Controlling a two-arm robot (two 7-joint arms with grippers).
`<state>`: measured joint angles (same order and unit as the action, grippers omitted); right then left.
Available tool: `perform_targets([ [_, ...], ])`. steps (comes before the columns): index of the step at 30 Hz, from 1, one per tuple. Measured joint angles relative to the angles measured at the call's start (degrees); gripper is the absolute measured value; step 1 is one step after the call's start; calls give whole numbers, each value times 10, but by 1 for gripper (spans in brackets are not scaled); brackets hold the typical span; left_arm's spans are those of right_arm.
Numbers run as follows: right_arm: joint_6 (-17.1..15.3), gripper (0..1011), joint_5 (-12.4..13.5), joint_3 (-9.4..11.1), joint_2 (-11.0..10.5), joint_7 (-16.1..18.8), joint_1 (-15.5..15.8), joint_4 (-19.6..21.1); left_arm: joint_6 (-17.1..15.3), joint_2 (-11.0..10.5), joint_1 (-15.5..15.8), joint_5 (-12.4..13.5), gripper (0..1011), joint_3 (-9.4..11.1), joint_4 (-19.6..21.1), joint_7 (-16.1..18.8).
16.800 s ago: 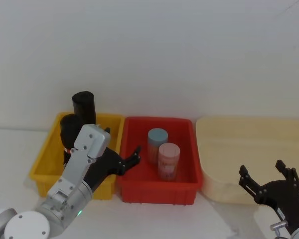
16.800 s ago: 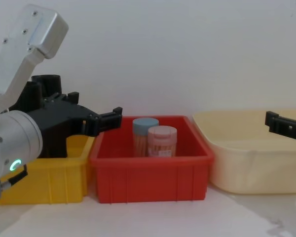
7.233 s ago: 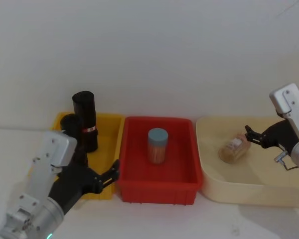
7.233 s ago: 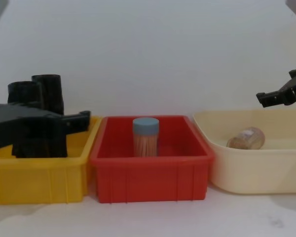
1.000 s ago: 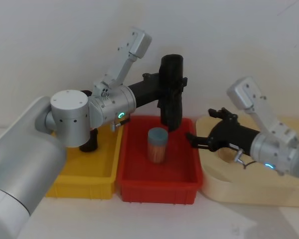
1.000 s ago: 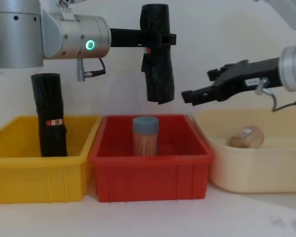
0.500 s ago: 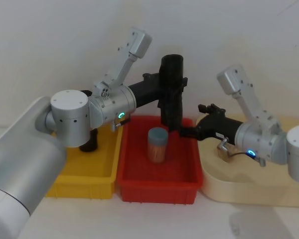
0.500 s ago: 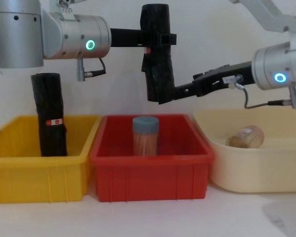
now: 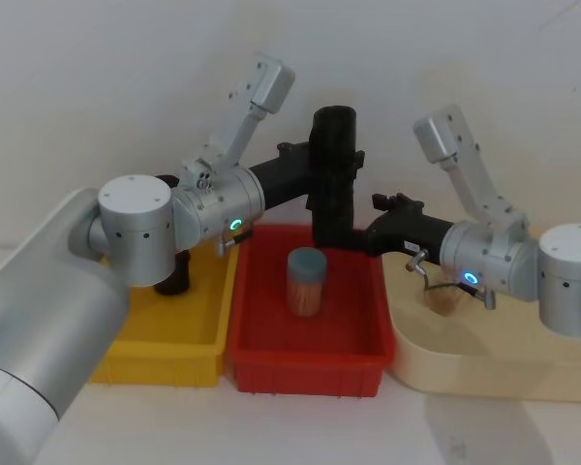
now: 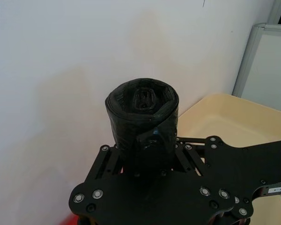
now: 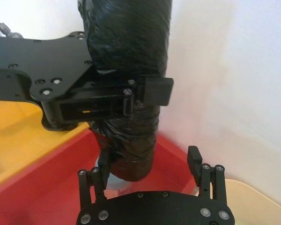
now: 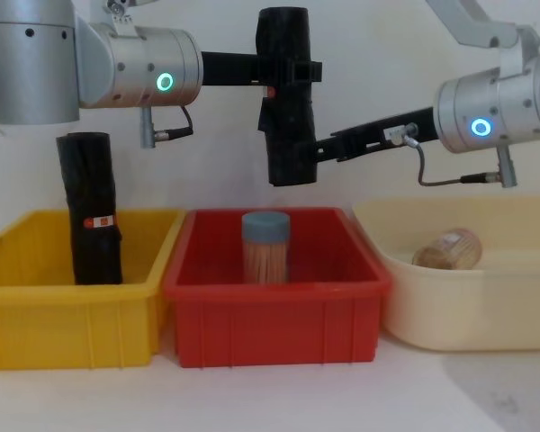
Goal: Pick up the garbage bag with the one hand and transfer it to the other hand.
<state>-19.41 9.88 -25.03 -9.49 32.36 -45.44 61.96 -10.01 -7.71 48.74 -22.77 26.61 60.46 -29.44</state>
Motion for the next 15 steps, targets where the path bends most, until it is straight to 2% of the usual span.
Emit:
perform_targets([
  [15, -5, 1000, 23, -9, 13, 33, -20, -26, 0, 0, 0, 0, 366, 0, 0, 0],
])
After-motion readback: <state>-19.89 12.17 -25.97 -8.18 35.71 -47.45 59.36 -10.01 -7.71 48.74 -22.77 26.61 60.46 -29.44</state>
